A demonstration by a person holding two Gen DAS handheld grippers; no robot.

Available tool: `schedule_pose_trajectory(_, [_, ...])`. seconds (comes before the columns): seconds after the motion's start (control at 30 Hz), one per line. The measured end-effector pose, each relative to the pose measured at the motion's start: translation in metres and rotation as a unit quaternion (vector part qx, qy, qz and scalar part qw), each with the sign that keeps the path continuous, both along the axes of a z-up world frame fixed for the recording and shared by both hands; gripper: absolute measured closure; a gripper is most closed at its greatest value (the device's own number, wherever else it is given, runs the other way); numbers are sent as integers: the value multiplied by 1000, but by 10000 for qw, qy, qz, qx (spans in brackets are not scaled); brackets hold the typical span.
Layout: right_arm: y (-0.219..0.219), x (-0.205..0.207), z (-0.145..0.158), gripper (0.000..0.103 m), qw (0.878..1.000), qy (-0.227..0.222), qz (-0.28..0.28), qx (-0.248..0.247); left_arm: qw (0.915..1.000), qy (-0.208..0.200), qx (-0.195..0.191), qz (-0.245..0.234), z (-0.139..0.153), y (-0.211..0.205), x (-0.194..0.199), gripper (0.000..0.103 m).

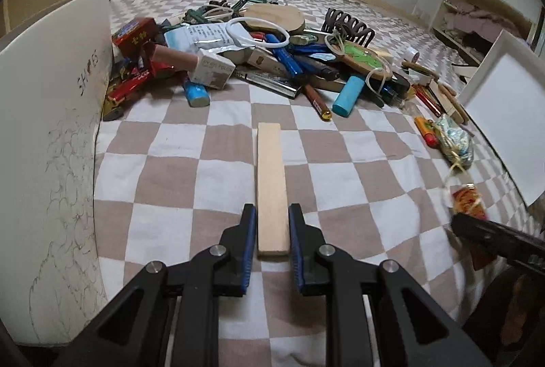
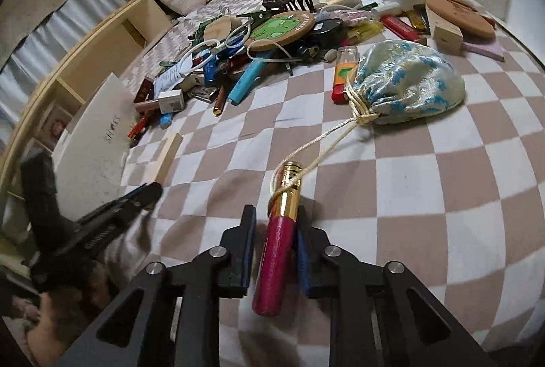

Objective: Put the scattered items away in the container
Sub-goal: 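Lift the wooden stick with the left tool while the right tool lifts the red lipstick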

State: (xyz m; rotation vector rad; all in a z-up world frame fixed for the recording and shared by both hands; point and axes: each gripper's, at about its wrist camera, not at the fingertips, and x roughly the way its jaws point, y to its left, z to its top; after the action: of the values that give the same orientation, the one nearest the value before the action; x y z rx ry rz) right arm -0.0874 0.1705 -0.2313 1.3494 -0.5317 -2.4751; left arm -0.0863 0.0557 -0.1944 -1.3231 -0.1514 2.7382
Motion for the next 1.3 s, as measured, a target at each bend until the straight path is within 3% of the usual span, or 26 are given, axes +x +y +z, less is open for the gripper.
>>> schedule_pose_trajectory(0.13, [0, 10, 5, 68, 9999, 61, -88, 50, 10000, 63, -3, -57, -1, 3, -5, 72])
schedule_pose_trajectory(0.23, [4, 17, 5, 68, 9997, 5, -246, -41, 9999, 111, -25, -64, -1, 6, -12, 52])
schedule_pose_trajectory(0.37, [3, 26, 6, 68, 9995, -26, -299, 9, 9995, 166, -245, -131, -2, 14, -15, 50])
schedule_pose_trajectory(0.47, [-2, 30, 8, 69, 9995, 24, -293, 146, 9995, 171, -213, -125, -2, 13, -14, 50])
schedule_pose_trajectory(0.53, [-4, 32, 10, 77, 9994, 70, -279, 171, 9997, 141, -160, -115, -2, 12, -12, 51])
schedule_pose_trajectory(0.6, [-6, 34, 11, 81, 9995, 96, -247, 158, 9997, 122, -165, -152, -1, 13, -9, 57])
schedule_pose_trajectory(0.87, [-33, 45, 10, 82, 9997, 19, 196, 143, 9997, -55, -74, -247, 1, 15, -1, 79])
schedule_pose_trajectory(1.07, [-59, 36, 10, 82, 9979, 105, 508, 393, 9990, -157, 111, -400, 4, 15, 9, 82])
schedule_pose_trajectory(1.3, [-66, -2, 15, 82, 9928, 222, 762, 893, 9978, -201, 349, -520, 5, 12, 19, 84])
